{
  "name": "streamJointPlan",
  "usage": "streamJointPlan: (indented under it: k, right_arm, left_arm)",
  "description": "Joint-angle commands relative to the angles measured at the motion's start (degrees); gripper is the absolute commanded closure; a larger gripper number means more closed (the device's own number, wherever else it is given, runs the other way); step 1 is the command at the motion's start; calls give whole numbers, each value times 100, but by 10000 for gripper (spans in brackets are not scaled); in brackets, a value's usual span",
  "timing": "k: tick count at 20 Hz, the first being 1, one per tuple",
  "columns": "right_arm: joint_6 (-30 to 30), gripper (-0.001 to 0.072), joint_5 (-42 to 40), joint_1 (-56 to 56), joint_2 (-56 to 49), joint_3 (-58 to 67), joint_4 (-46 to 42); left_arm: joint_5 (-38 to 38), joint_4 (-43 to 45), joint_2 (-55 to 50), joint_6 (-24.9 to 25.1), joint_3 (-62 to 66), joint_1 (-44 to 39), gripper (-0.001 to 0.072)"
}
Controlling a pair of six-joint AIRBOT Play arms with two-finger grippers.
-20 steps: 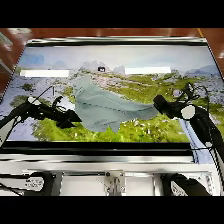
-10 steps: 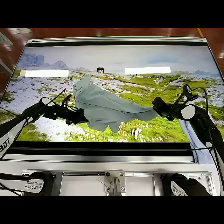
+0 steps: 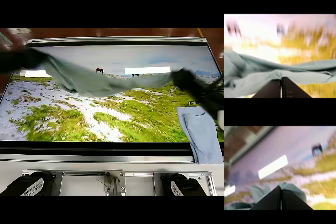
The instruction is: Fold the shirts.
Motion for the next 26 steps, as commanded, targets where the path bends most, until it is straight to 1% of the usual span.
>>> streamJointPlan:
  k: [1,2,3,4,7,10,13,15,16,18,19,21,22,24,26]
  right_arm:
    - [-219,652,-772,-2,1049,874,2]
    - [-201,652,-632,2,1217,1064,42]
    - [-192,652,-323,2,1344,1226,87]
    - [-197,652,-52,2,1467,1342,83]
    - [-199,652,146,0,1836,1436,17]
    - [-173,653,483,-2,2116,1436,22]
    - [-175,653,1244,-2,2262,1436,-92]
    - [-109,653,1705,-2,2260,1434,-413]
    - [57,653,1880,-2,2243,1434,-649]
    - [573,653,2369,-2,2144,1434,-1215]
    - [761,653,2745,-2,2026,1434,-1460]
    - [929,653,3563,-2,1543,1399,-1801]
    - [927,653,3733,-2,1252,1320,-1816]
    - [927,653,3637,2,549,1034,-1808]
    - [922,653,3099,2,-310,748,-1808]
  left_arm:
    - [55,232,1220,-254,1858,546,667]
    - [48,269,1392,-468,2144,664,667]
    - [-2,310,1523,-643,2308,732,667]
    - [-87,437,1644,-702,2371,748,667]
    - [-605,1220,1834,-1123,2374,748,667]
    - [-1279,1276,1871,-1130,2374,745,667]
    - [-1825,1285,1878,-1121,2374,745,667]
    - [-2111,1307,1851,-1064,2323,745,666]
    - [-2173,1357,1851,-1062,2225,745,666]
    - [-2210,1523,1840,-1067,1845,748,667]
    - [-2203,1556,1818,-1064,1552,745,667]
    - [-2197,1554,1679,-1064,852,745,667]
    - [-2159,1552,1561,-1064,479,745,666]
    - [-1777,1550,1204,-1064,-358,745,666]
    - [-968,1539,730,-1062,-1084,745,666]
